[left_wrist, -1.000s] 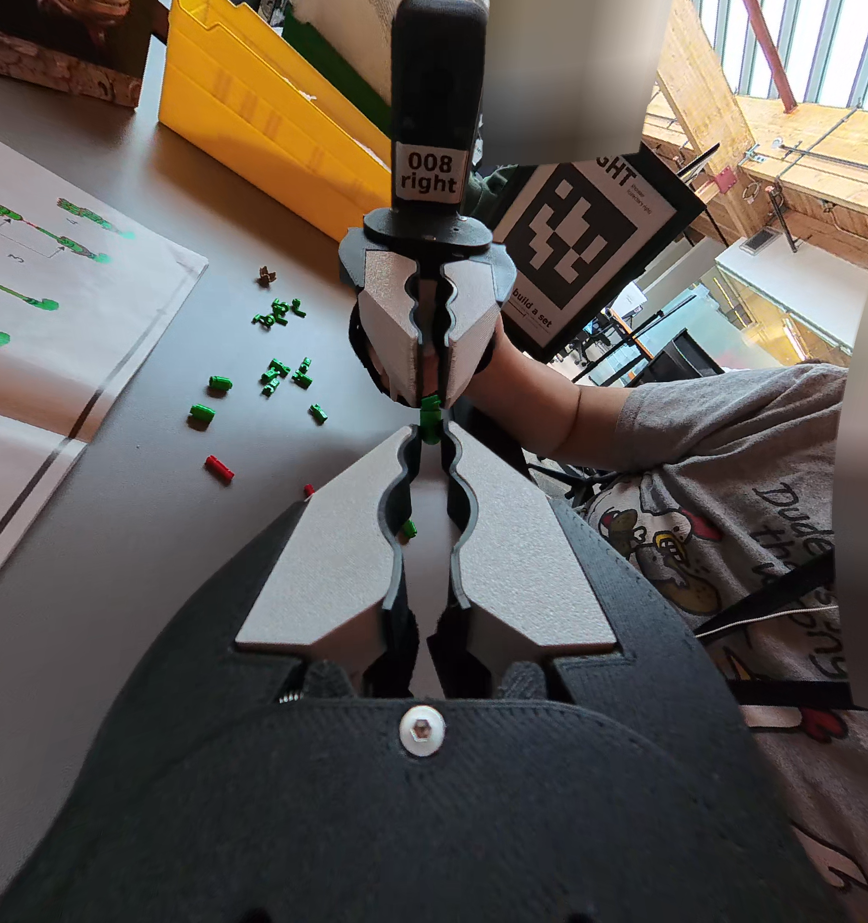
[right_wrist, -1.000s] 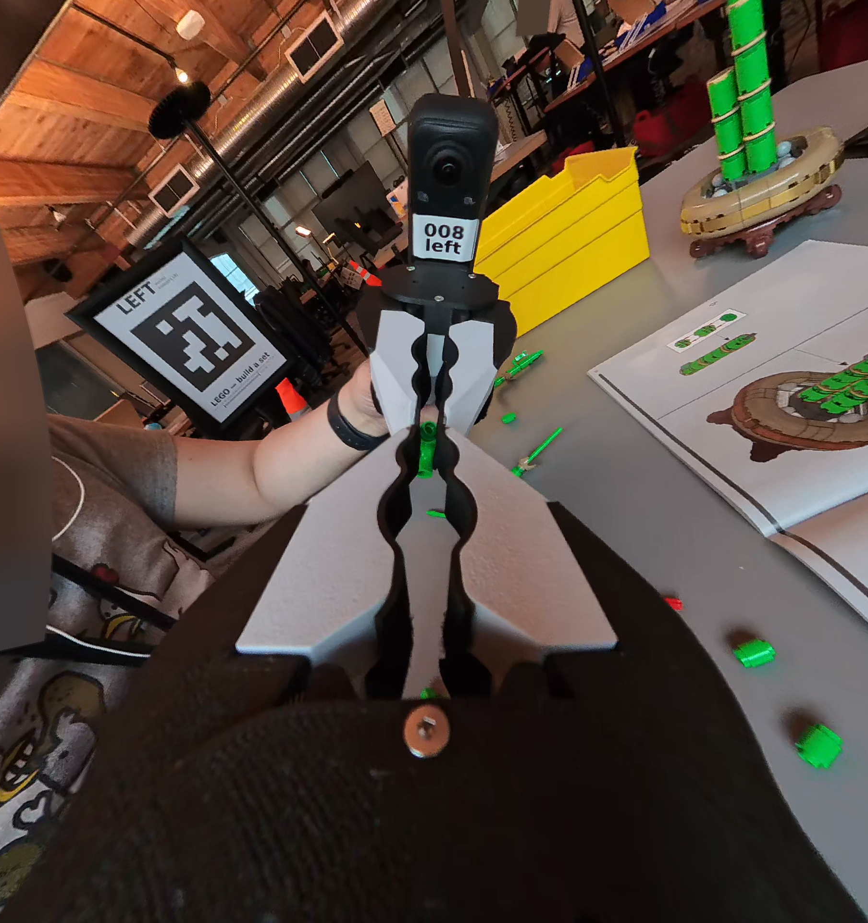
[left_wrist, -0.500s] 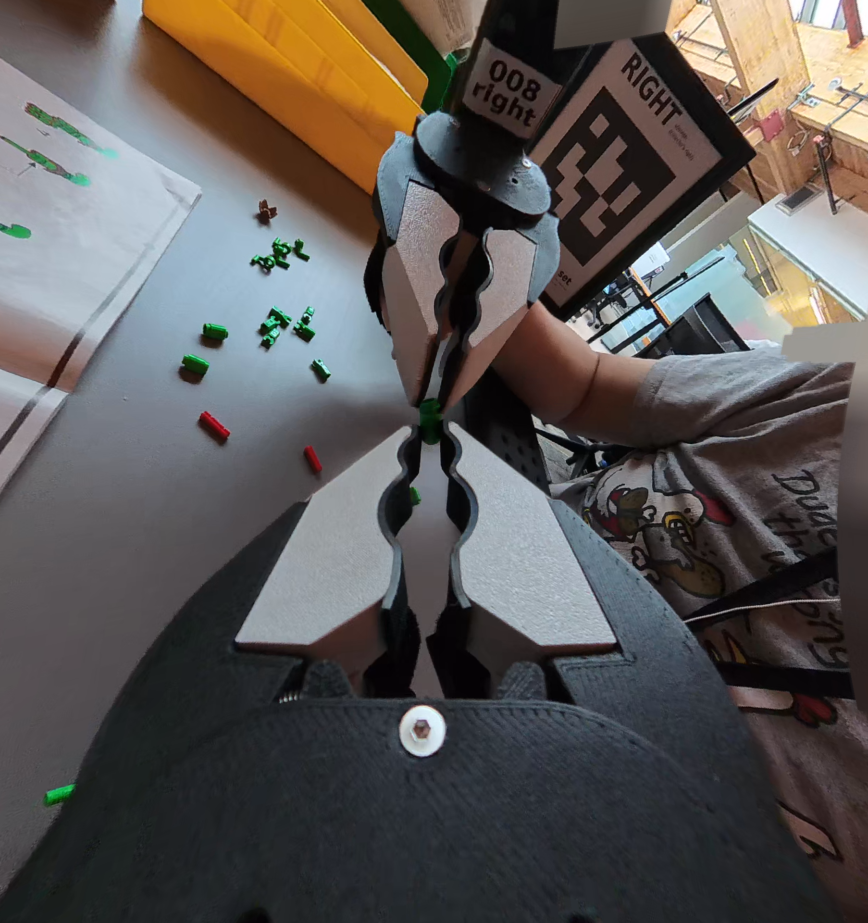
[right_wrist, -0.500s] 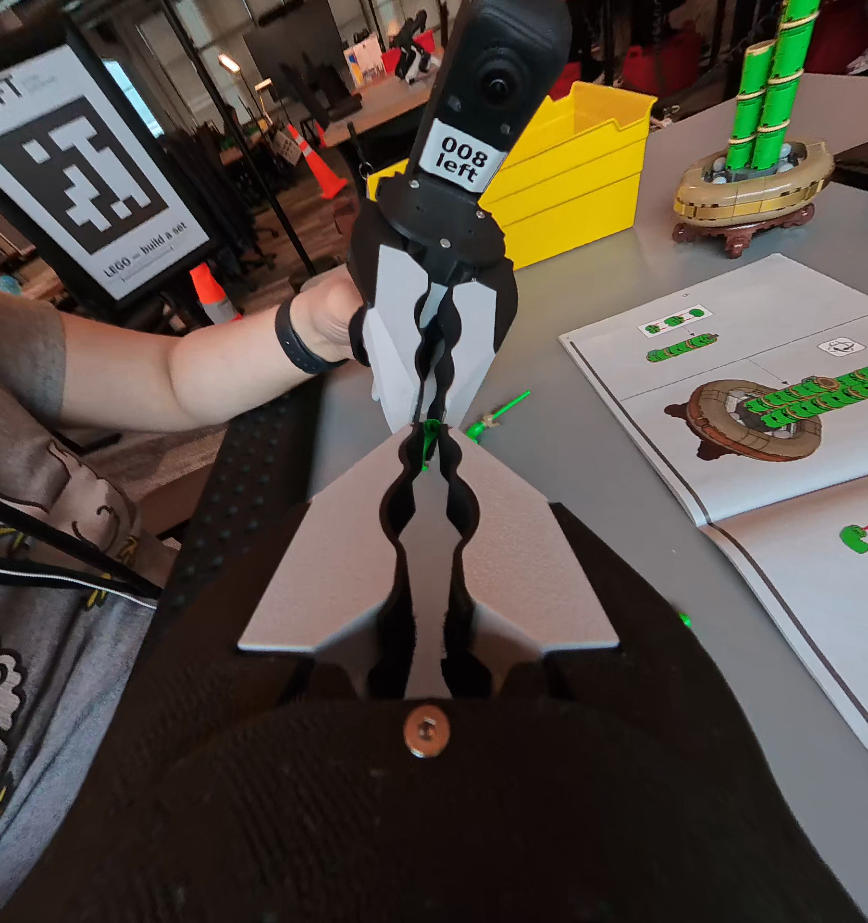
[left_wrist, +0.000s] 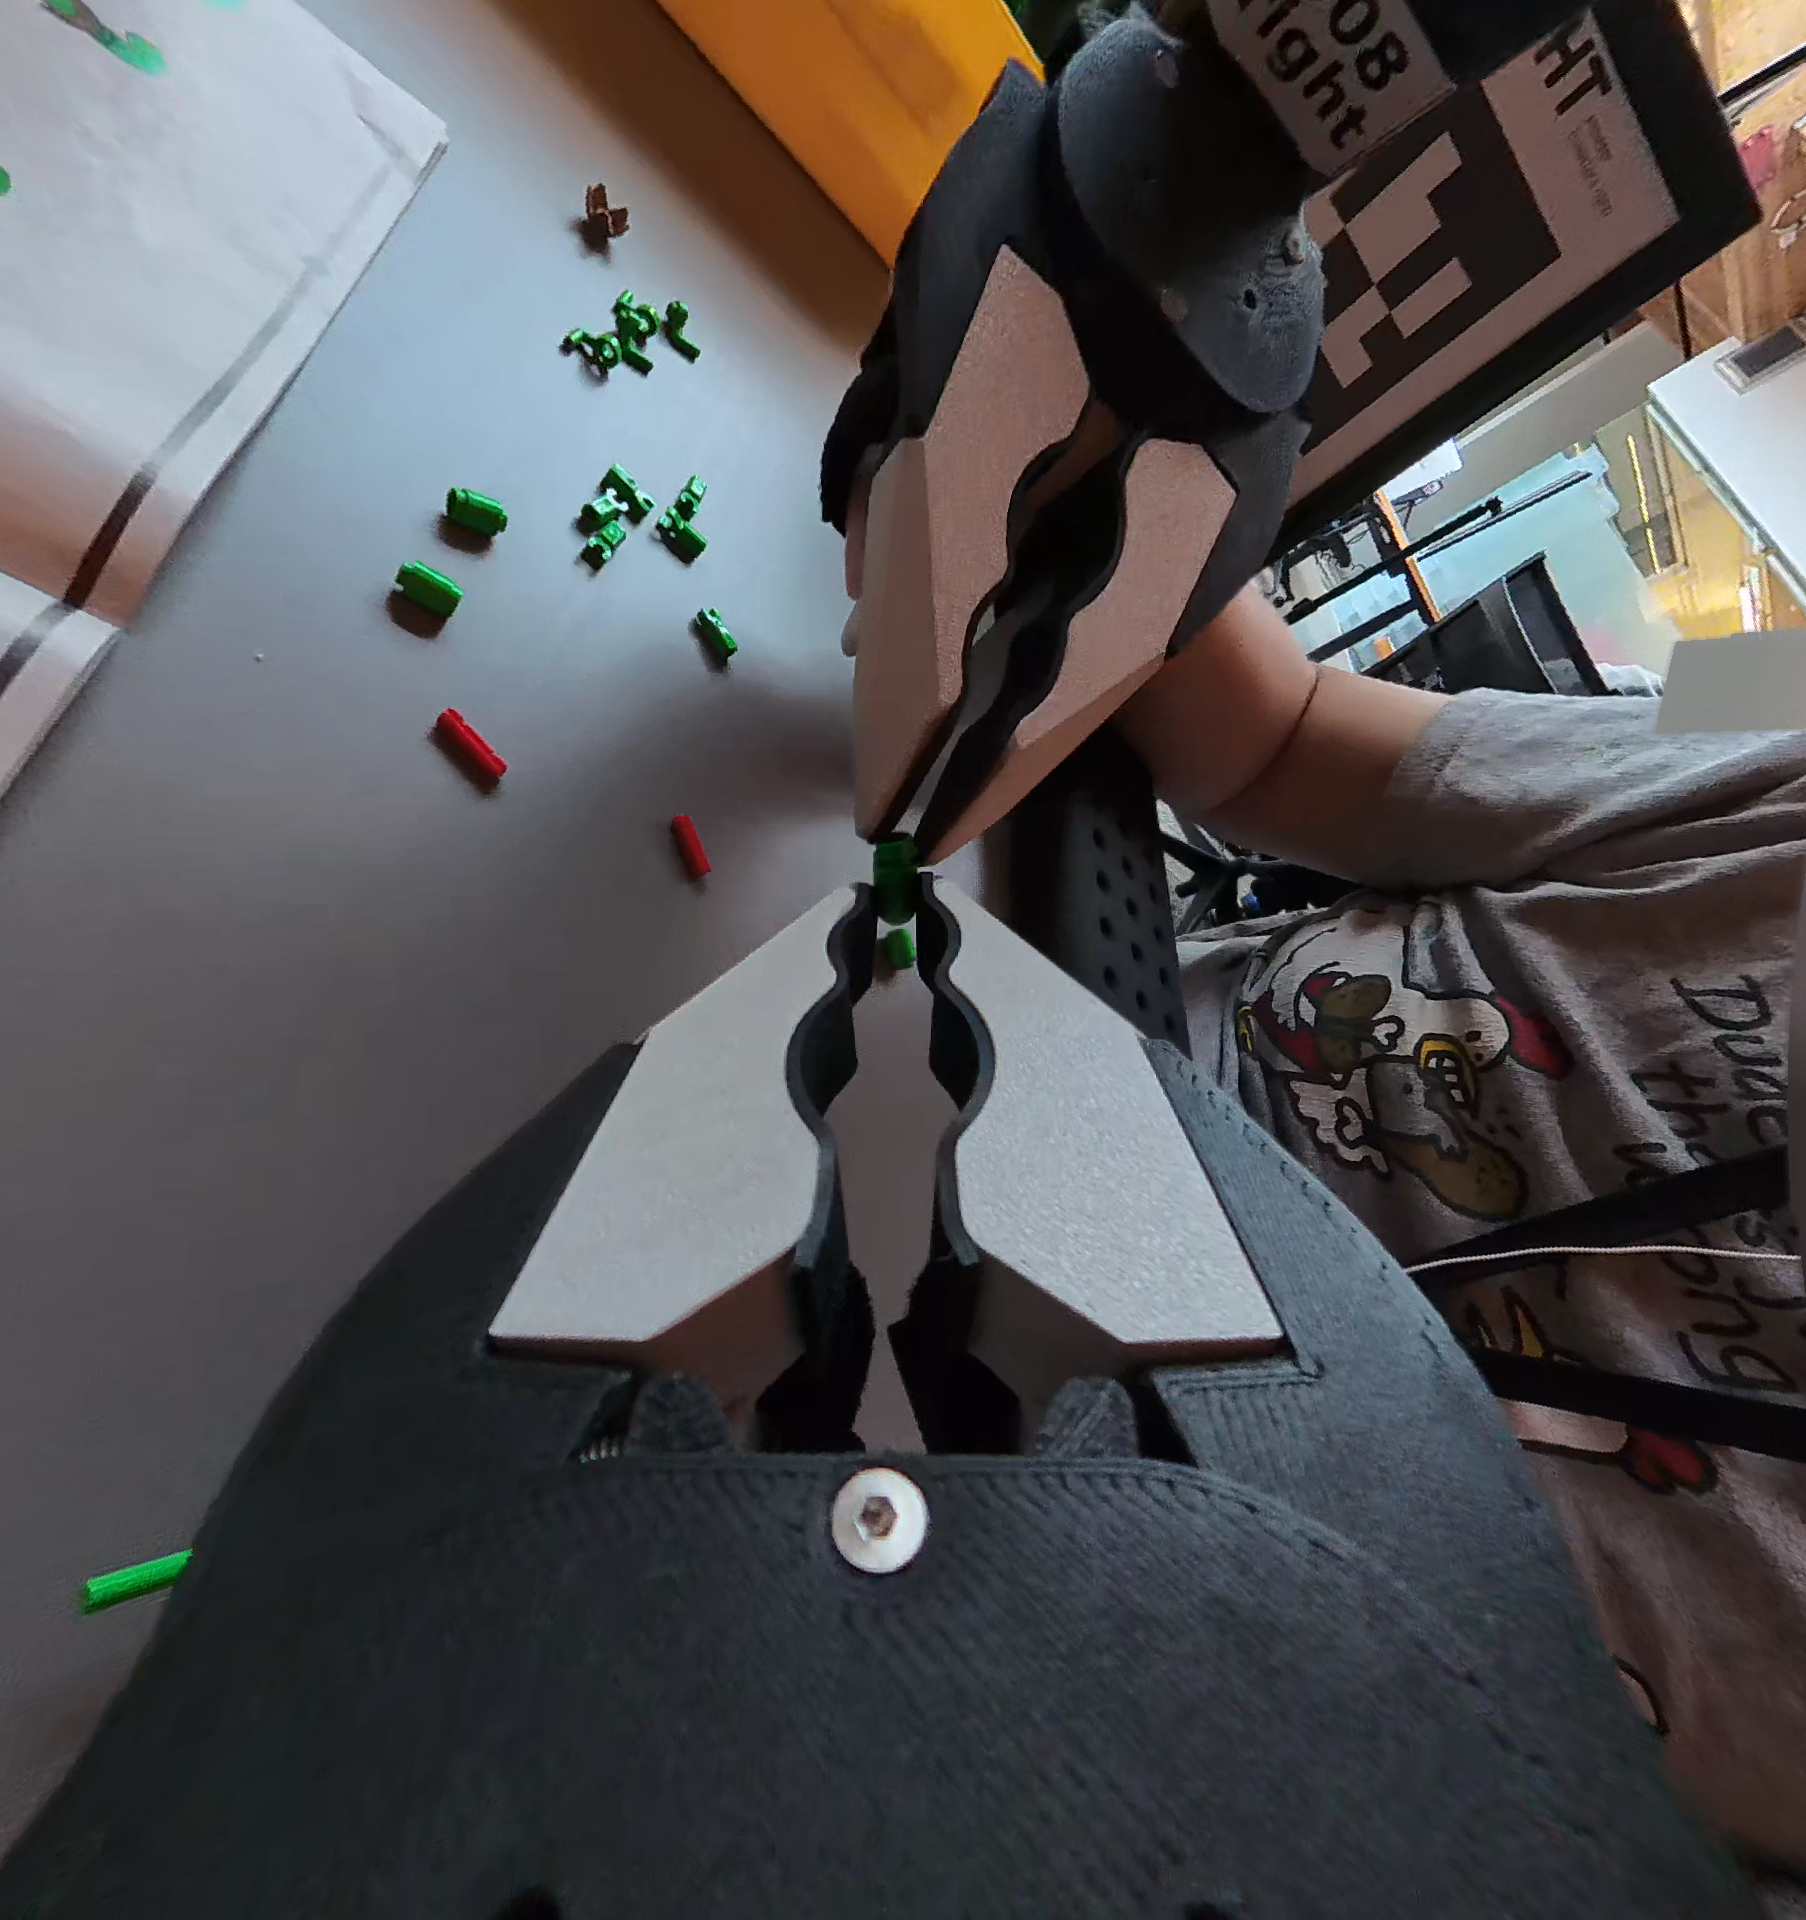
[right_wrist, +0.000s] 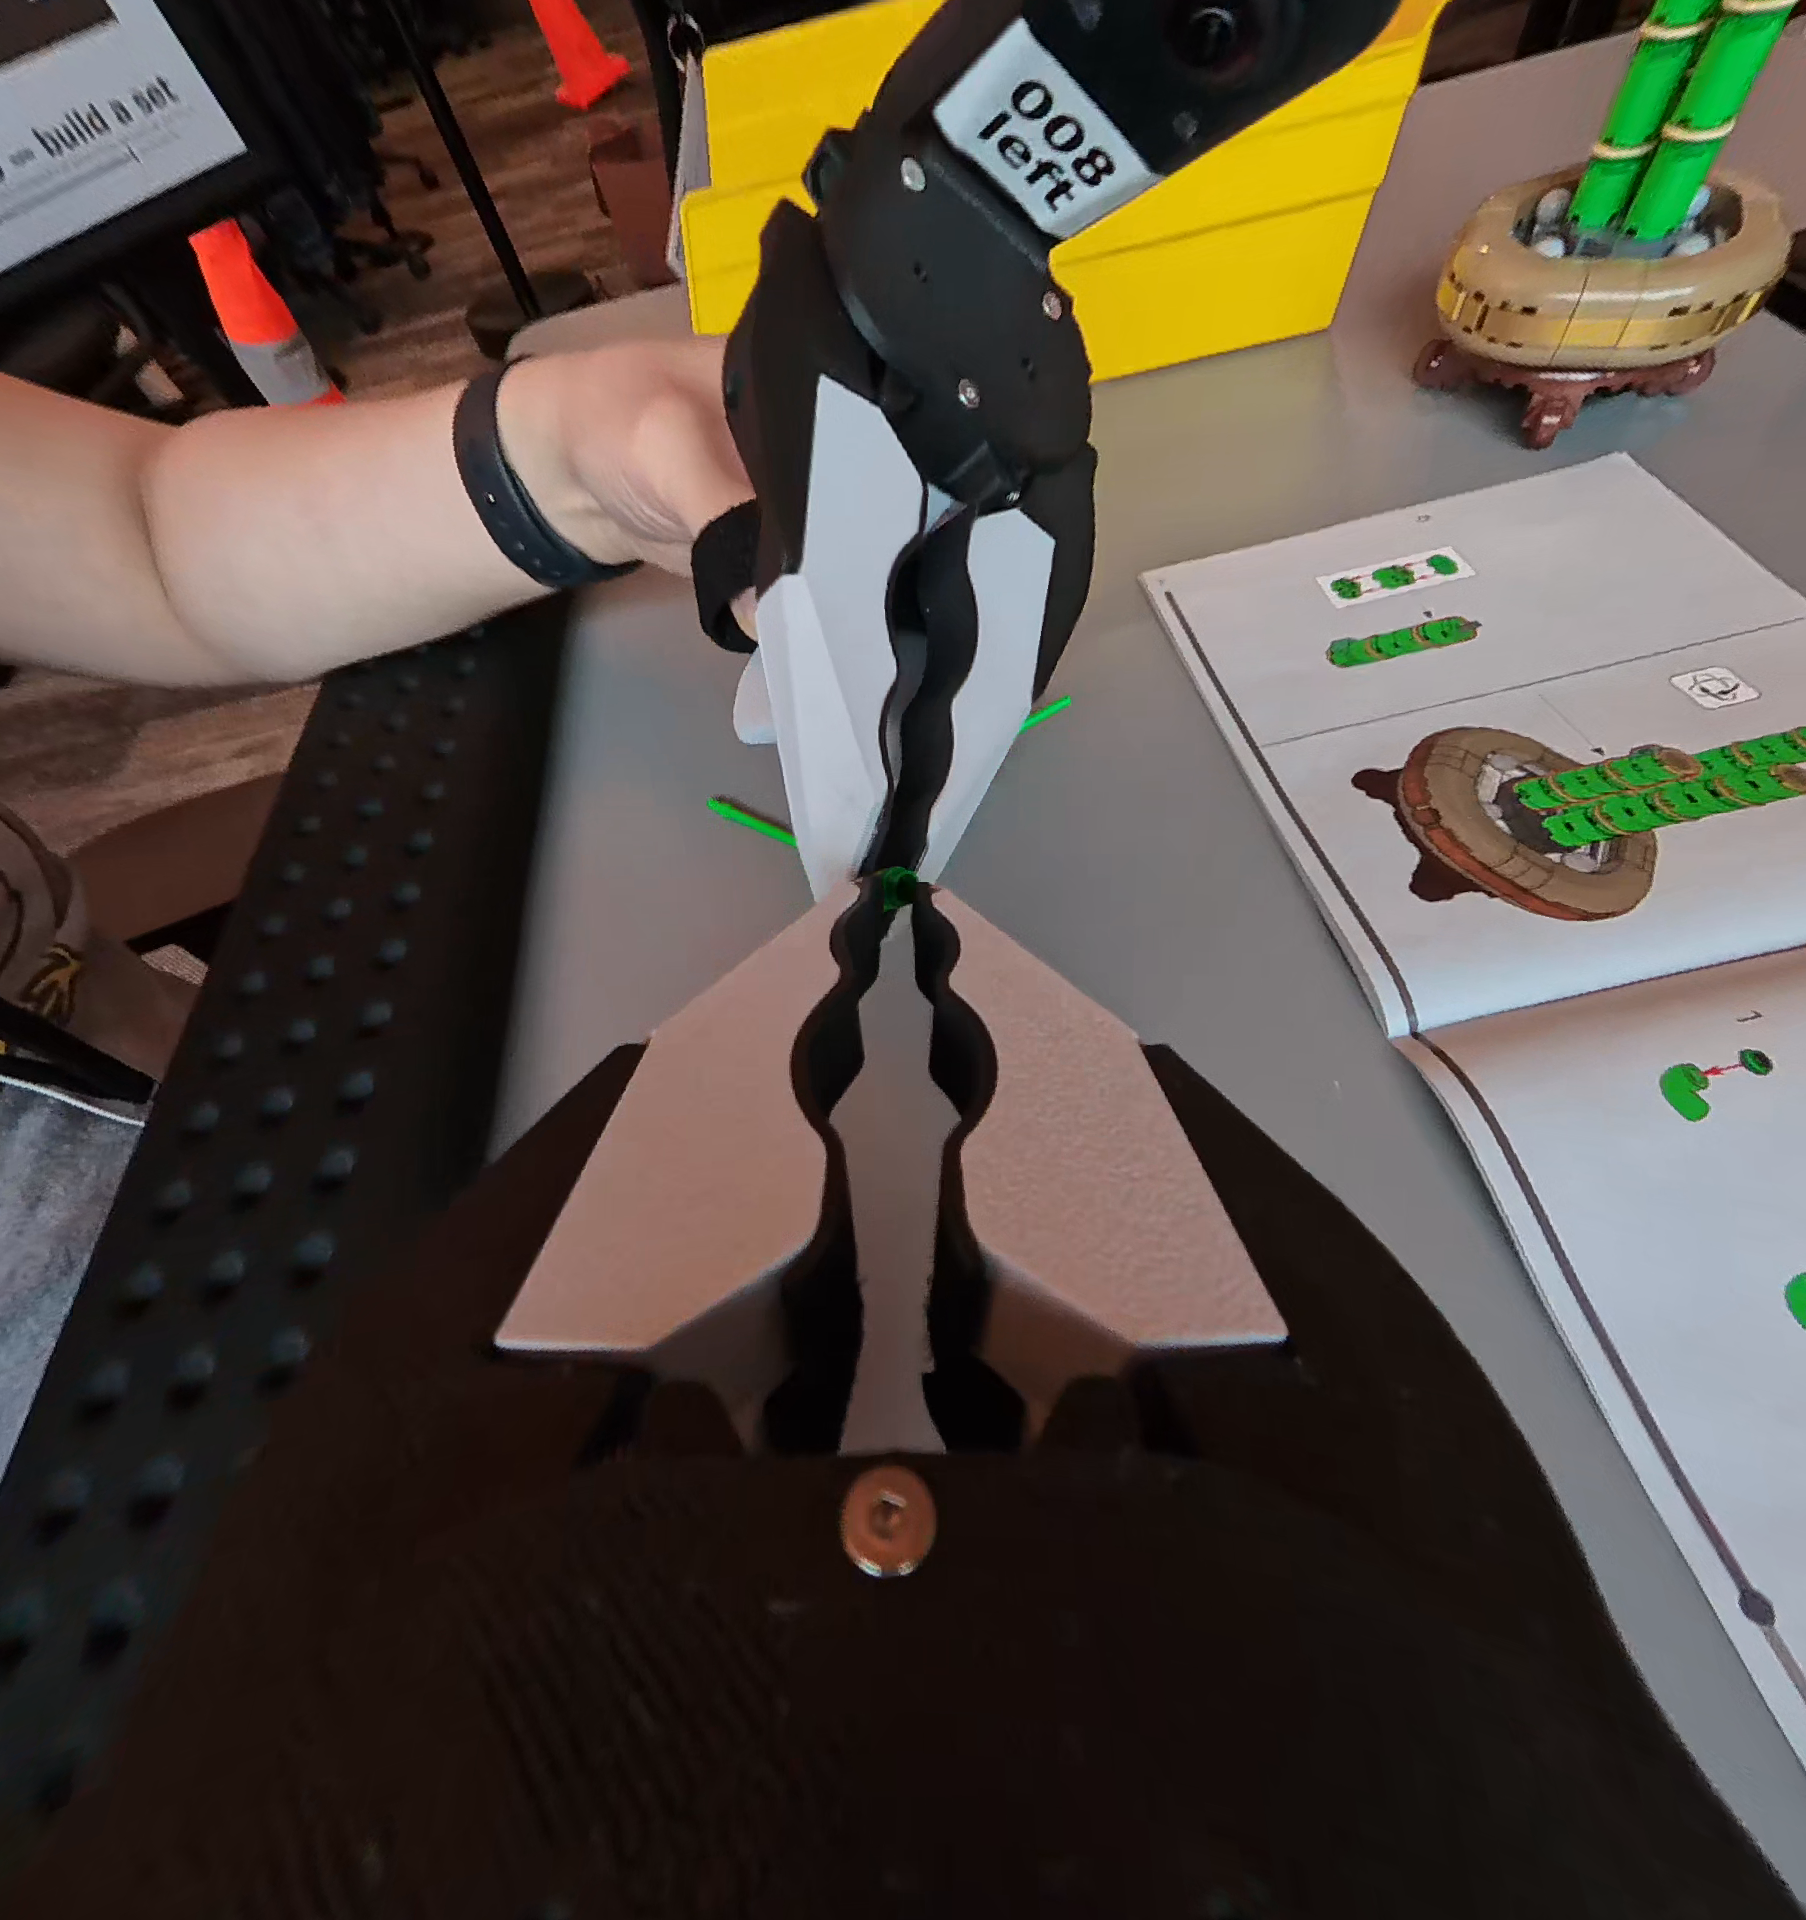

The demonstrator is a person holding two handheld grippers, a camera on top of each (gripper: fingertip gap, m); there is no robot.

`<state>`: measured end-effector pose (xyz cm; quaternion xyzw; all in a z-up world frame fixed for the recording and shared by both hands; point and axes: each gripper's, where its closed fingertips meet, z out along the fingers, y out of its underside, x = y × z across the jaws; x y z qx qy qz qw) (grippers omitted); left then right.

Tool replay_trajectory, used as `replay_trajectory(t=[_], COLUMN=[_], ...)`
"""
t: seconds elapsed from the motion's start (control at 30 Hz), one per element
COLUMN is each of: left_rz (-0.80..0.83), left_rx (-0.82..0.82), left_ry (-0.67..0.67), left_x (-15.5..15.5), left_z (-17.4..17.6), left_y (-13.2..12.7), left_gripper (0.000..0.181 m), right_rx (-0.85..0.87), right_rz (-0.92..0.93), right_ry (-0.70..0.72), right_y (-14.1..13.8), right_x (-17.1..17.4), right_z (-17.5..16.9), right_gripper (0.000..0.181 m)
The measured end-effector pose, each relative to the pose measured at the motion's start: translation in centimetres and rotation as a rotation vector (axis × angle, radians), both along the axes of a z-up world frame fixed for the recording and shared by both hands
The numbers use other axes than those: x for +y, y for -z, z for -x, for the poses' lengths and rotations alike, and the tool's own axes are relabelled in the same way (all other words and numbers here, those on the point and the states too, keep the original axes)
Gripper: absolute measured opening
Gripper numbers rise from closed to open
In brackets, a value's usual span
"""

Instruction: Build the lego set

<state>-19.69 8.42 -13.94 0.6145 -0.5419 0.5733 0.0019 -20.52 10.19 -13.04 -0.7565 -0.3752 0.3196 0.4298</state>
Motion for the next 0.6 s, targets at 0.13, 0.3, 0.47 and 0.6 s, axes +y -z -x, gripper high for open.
replay_trajectory(t=[0.13,0.3,0.47,0.6], left_rz=[0.01,-0.001,-0.002,-0.02], left_rx=[0.011,0.039,0.044,0.028], left_ry=[0.009,0.018,0.026,0.039], left_x=[-0.12,-0.29,-0.44,-0.62], left_z=[0.01,0.08,0.07,0.06], left_y=[0.25,0.86,1.01,0.84], left_gripper=[0.005,0.005,0.005,0.006], right_rx=[-0.011,-0.044,-0.056,-0.015], right_rz=[-0.008,-0.01,-0.023,0.001], right_ry=[-0.01,-0.022,-0.033,-0.046], right_y=[0.09,0.61,0.74,0.54], right_x=[-0.1,-0.19,-0.28,-0.43], right_z=[0.11,0.24,0.24,0.26], right_gripper=[0.004,0.005,0.005,0.005])
